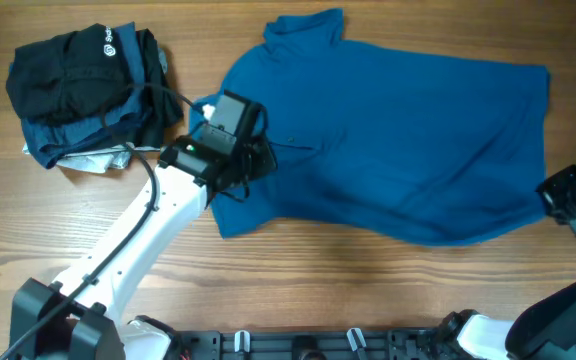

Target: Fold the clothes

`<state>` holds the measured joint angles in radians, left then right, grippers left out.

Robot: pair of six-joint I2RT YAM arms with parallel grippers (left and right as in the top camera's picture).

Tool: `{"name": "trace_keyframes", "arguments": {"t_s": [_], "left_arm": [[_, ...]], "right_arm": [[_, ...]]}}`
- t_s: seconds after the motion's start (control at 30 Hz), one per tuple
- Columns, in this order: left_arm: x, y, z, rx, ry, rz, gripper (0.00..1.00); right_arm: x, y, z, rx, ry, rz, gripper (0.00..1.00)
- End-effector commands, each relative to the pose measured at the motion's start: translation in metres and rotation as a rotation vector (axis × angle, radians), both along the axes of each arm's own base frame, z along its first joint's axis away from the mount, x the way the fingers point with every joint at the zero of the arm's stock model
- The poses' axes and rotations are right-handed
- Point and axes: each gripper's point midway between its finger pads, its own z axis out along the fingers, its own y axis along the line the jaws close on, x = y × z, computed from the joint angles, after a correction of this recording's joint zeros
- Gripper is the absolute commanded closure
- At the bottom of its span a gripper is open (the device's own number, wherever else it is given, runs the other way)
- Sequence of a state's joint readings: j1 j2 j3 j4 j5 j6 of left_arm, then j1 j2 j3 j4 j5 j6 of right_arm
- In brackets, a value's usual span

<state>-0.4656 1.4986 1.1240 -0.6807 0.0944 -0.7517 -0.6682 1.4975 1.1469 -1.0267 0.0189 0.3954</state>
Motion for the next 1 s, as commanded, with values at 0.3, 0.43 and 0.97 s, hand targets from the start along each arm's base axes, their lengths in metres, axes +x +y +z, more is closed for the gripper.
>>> {"name": "trace_keyframes", "arguments": {"t_s": [0.3,0.43,0.97], "left_arm": [[0.076,0.019,0.069,0.049,-0.344,-0.074,0.96],[0.092,0.013,0.073,0.047,-0.408,-0.091,0.96],[0.118,0.007,0.013,0.145,-0.367,-0.135,0.96]], "right_arm": [[0.028,-0.022,0.002,-0.042,-0.042,0.010,0.96],[0.049,-0.031,0.005,-0.093,-0.109,0.032,0.96],[0.126,-0.028,-0.046,-0.164,-0.159,0.166,0.96]]}}
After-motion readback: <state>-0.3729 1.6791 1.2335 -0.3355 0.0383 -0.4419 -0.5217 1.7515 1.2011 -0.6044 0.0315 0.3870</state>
